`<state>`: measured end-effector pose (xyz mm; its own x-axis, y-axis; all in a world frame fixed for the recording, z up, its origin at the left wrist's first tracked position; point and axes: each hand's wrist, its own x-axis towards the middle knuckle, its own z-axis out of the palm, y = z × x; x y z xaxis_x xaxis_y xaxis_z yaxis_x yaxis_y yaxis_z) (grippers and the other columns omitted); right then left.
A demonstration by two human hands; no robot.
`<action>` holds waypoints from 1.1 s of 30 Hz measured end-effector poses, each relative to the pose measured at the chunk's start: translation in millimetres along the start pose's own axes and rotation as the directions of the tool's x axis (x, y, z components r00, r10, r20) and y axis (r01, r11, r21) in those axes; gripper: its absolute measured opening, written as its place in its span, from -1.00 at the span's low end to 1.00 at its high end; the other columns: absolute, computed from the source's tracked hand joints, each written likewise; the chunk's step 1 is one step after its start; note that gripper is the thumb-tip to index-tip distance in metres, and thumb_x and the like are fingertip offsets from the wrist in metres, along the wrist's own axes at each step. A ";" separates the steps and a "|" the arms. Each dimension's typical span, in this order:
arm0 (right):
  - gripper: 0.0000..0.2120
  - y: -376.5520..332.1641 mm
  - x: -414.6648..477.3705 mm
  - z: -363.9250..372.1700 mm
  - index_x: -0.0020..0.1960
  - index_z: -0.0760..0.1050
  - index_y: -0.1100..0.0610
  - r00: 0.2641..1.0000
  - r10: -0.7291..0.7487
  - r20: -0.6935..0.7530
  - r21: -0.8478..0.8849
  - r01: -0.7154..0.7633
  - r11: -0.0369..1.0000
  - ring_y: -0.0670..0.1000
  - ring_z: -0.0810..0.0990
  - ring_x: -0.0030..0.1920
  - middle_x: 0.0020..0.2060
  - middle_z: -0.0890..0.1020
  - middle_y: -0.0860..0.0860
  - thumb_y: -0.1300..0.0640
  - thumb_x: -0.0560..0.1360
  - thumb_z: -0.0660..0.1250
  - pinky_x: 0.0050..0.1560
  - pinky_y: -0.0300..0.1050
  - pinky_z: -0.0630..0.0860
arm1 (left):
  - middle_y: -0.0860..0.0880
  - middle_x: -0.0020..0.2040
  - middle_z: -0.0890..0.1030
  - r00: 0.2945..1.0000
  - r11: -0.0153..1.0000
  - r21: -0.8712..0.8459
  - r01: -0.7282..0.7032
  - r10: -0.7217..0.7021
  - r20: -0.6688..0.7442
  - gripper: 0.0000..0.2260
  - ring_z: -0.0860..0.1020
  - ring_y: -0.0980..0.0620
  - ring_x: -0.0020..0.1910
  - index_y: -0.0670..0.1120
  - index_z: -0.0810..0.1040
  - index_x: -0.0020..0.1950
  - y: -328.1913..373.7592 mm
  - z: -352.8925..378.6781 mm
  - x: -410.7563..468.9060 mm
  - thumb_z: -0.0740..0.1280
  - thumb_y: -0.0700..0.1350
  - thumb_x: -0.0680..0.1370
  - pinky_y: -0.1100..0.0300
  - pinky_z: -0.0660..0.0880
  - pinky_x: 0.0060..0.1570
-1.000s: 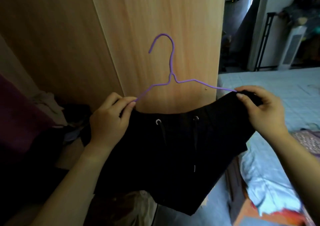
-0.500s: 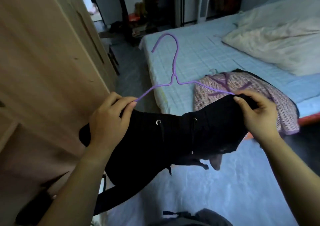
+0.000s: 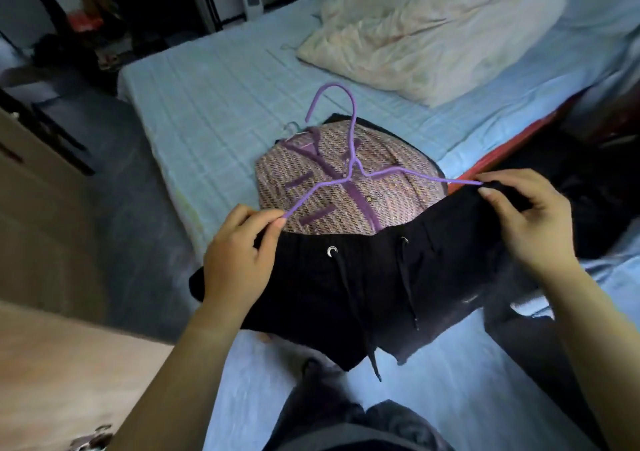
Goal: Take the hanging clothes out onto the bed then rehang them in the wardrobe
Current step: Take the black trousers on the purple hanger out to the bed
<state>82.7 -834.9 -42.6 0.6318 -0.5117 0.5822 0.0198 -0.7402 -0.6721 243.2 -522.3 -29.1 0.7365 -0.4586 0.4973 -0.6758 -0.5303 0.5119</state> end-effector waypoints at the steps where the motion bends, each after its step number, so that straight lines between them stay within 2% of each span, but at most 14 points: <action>1: -0.89 9.4 11.0 -1.5 0.00 0.60 0.25 1.000 0.004 -0.003 -0.019 -0.004 1.000 -0.11 0.56 -0.02 -0.08 0.61 0.06 0.29 0.48 0.37 0.14 -0.27 0.40 | 0.02 -0.14 0.53 1.000 1.000 -0.016 0.000 0.000 0.008 -0.75 0.53 0.04 -0.20 -0.06 0.64 0.02 0.2 11.6 12.7 0.23 0.03 0.56 0.10 0.47 -0.26; 5: -0.87 36.8 57.1 3.2 0.02 0.61 0.25 1.000 0.020 -0.013 -0.068 -0.020 0.997 -0.23 0.53 0.00 -0.06 0.61 -0.01 0.28 0.48 0.37 0.15 -0.31 0.40 | 0.05 -0.12 0.53 1.000 0.998 -0.066 0.009 -0.008 0.019 -0.77 0.52 0.09 -0.17 -0.05 0.64 0.03 -7.2 49.1 57.0 0.25 0.01 0.56 0.17 0.45 -0.23; 7: -0.88 51.3 88.7 11.2 0.01 0.61 0.21 1.000 0.012 -0.022 -0.085 -0.014 0.996 -0.31 0.51 -0.01 -0.06 0.59 -0.19 0.28 0.48 0.37 0.15 -0.34 0.38 | 0.10 -0.13 0.50 0.999 0.997 -0.078 0.031 -0.029 0.020 -0.78 0.51 0.10 -0.18 -0.04 0.64 0.04 -13.9 72.2 86.9 0.25 0.01 0.56 0.23 0.40 -0.24; 9: -0.87 66.7 123.2 20.8 0.02 0.59 0.14 0.999 -0.007 -0.033 -0.090 0.004 0.996 -0.31 0.52 -0.01 -0.07 0.54 -0.39 0.26 0.48 0.37 0.14 -0.36 0.37 | 0.13 -0.13 0.47 0.998 0.994 -0.095 0.054 -0.051 0.026 -0.77 0.50 0.11 -0.20 -0.04 0.64 0.04 -19.8 95.2 122.3 0.25 0.02 0.56 0.30 0.36 -0.27; 10: -0.86 74.5 141.5 25.2 0.02 0.59 0.12 0.999 -0.012 -0.037 -0.091 0.009 0.996 -0.30 0.53 -0.01 -0.07 0.54 -0.42 0.25 0.48 0.37 0.15 -0.35 0.38 | 0.14 -0.13 0.46 0.998 0.992 -0.106 0.063 -0.060 0.033 -0.76 0.49 0.11 -0.20 -0.03 0.63 0.04 -22.8 105.6 141.4 0.24 0.03 0.56 0.33 0.35 -0.28; 12: -0.86 88.6 177.6 33.2 0.03 0.59 0.12 0.999 -0.016 -0.040 -0.099 0.012 0.995 -0.28 0.53 0.00 -0.05 0.56 -0.36 0.23 0.48 0.38 0.16 -0.30 0.40 | 0.14 -0.13 0.46 0.997 0.989 -0.130 0.073 -0.068 0.044 -0.76 0.49 0.09 -0.20 -0.03 0.63 0.04 -28.8 123.0 178.2 0.23 0.05 0.56 0.34 0.35 -0.27; 14: -0.86 101.9 214.2 44.0 0.04 0.60 0.17 0.999 -0.021 -0.042 -0.110 0.016 0.994 -0.29 0.52 0.00 -0.05 0.61 -0.11 0.24 0.48 0.37 0.16 -0.29 0.40 | 0.11 -0.15 0.48 0.996 0.985 -0.153 0.084 -0.079 0.037 -0.76 0.50 0.08 -0.22 -0.03 0.62 0.03 -36.8 137.2 212.4 0.24 0.05 0.56 0.33 0.36 -0.26; 16: -0.86 113.7 247.6 60.1 0.04 0.60 0.18 0.999 -0.018 -0.033 -0.111 0.015 0.994 -0.29 0.52 -0.01 -0.05 0.61 -0.01 0.24 0.48 0.37 0.16 -0.32 0.39 | 0.09 -0.15 0.49 0.994 0.982 -0.157 0.105 -0.102 0.029 -0.76 0.49 0.10 -0.24 -0.03 0.62 0.03 -47.4 150.9 242.2 0.24 0.05 0.55 0.35 0.35 -0.26; 18: -0.85 127.4 271.7 79.3 0.05 0.60 0.13 1.000 0.009 0.001 -0.089 -0.009 0.996 -0.27 0.52 0.00 -0.05 0.61 -0.06 0.24 0.48 0.37 0.16 -0.32 0.39 | 0.08 -0.15 0.48 0.990 0.979 -0.143 0.143 -0.138 0.039 -0.75 0.48 0.12 -0.24 -0.04 0.63 0.03 -59.1 162.1 263.5 0.23 0.06 0.55 0.37 0.33 -0.27; 21: -0.83 149.3 298.1 109.8 0.05 0.58 0.04 0.995 0.052 0.090 -0.058 -0.047 0.997 -0.26 0.54 0.02 -0.07 0.57 -0.36 0.21 0.48 0.38 0.17 -0.35 0.38 | 0.06 -0.14 0.47 0.976 0.972 -0.100 0.213 -0.206 0.068 -0.74 0.46 0.12 -0.20 -0.03 0.62 0.03 -78.5 172.8 284.2 0.21 0.07 0.54 0.40 0.30 -0.27; 23: -0.82 166.1 317.2 133.3 0.04 0.58 0.03 0.988 0.057 0.146 -0.028 -0.053 0.998 -0.25 0.55 0.02 -0.07 0.56 -0.43 0.22 0.47 0.38 0.17 -0.34 0.39 | 0.06 -0.12 0.47 0.966 0.966 -0.067 0.252 -0.246 0.085 -0.77 0.46 0.12 -0.19 -0.02 0.62 0.03 -92.8 180.5 297.3 0.23 0.05 0.57 0.41 0.29 -0.26; 27: -0.78 202.8 360.9 195.3 0.03 0.59 -0.02 0.960 0.101 0.263 0.023 -0.111 0.994 -0.21 0.56 0.02 -0.10 0.58 -0.38 0.25 0.46 0.40 0.17 -0.35 0.39 | 0.08 -0.12 0.43 0.937 0.942 0.043 0.332 -0.334 0.105 -0.82 0.45 0.13 -0.20 0.00 0.59 0.06 -125.7 202.6 324.2 0.24 0.00 0.59 0.40 0.27 -0.30; 30: -0.77 229.4 382.6 244.8 0.01 0.59 -0.05 0.913 0.140 0.383 0.032 -0.165 0.986 -0.10 0.57 0.02 -0.08 0.61 -0.16 0.24 0.46 0.39 0.16 -0.33 0.39 | 0.06 -0.10 0.41 0.897 0.918 0.150 0.367 -0.392 0.204 -0.82 0.49 0.06 -0.15 0.02 0.56 0.09 -156.8 216.6 342.4 0.21 0.02 0.59 0.24 0.31 -0.29; 33: -0.80 253.8 401.3 285.4 0.02 0.60 0.01 0.854 0.141 0.500 0.020 -0.174 0.984 -0.10 0.55 -0.01 -0.06 0.62 -0.04 0.25 0.46 0.39 0.10 -0.46 0.35 | 0.05 -0.09 0.40 0.860 0.884 0.223 0.412 -0.458 0.227 -0.81 0.49 0.02 -0.16 0.03 0.56 0.07 -182.0 229.2 357.1 0.20 0.04 0.59 0.19 0.31 -0.26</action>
<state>562.5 -1103.6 -110.0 0.9300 -0.3239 0.1736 -0.0756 -0.6309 -0.7722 635.9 -753.0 -105.3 0.9490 -0.3136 0.0339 -0.2877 -0.8164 0.5007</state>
